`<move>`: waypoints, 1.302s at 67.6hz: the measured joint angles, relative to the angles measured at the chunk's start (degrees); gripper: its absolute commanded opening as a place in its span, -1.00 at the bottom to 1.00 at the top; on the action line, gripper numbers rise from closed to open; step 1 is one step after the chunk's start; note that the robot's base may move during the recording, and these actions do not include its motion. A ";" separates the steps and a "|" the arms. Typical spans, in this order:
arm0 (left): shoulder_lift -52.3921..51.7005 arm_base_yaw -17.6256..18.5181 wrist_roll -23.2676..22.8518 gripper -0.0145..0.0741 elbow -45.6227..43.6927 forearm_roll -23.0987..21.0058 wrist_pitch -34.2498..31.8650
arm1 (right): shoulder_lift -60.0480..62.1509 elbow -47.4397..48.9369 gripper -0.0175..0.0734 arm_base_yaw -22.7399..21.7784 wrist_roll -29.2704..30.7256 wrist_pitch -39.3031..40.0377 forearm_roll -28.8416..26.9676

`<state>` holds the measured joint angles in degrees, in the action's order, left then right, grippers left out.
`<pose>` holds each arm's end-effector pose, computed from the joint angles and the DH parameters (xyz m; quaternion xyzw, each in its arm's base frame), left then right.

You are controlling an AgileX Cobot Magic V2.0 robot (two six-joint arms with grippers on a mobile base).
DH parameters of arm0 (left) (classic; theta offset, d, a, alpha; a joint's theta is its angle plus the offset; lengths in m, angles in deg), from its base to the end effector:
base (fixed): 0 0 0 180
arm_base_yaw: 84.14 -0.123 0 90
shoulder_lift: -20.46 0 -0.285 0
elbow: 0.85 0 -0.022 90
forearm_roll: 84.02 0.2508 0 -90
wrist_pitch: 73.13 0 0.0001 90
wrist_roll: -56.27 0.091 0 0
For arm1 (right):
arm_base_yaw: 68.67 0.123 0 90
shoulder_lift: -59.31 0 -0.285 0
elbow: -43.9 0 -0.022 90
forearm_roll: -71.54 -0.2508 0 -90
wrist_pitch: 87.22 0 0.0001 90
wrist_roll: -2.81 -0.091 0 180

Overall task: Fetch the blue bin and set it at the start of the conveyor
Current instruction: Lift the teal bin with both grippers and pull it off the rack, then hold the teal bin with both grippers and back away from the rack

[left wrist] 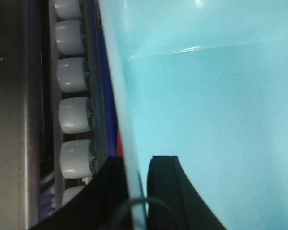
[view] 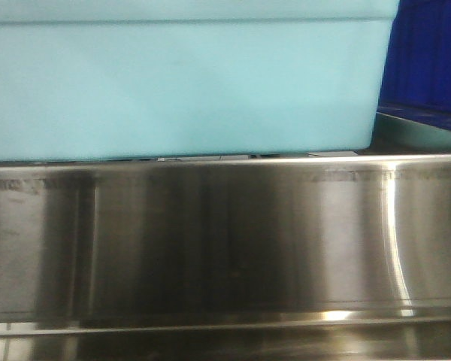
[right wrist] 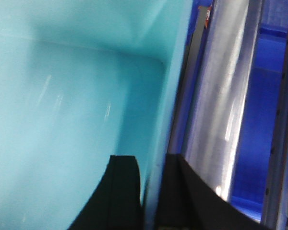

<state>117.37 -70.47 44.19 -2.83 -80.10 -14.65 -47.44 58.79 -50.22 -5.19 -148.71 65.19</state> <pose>0.3187 -0.0721 0.3251 0.0242 0.9724 -0.0195 0.2313 0.3522 0.1268 0.3289 -0.0740 0.9689 0.1047 0.2118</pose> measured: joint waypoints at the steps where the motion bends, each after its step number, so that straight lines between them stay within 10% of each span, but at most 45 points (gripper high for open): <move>1: 0.00 0.00 0.00 -0.92 0.00 0.00 0.11 | 0.12 0.00 -0.95 0.00 0.00 0.00 0.00; 88: -16.65 0.00 0.00 -0.92 -5.79 -1.56 -0.80 | 18.89 0.00 -0.95 0.35 -0.52 2.86 -0.62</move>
<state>100.72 -70.47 44.19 -8.63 -81.65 -15.45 -28.55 58.79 -49.86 -5.70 -145.85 64.57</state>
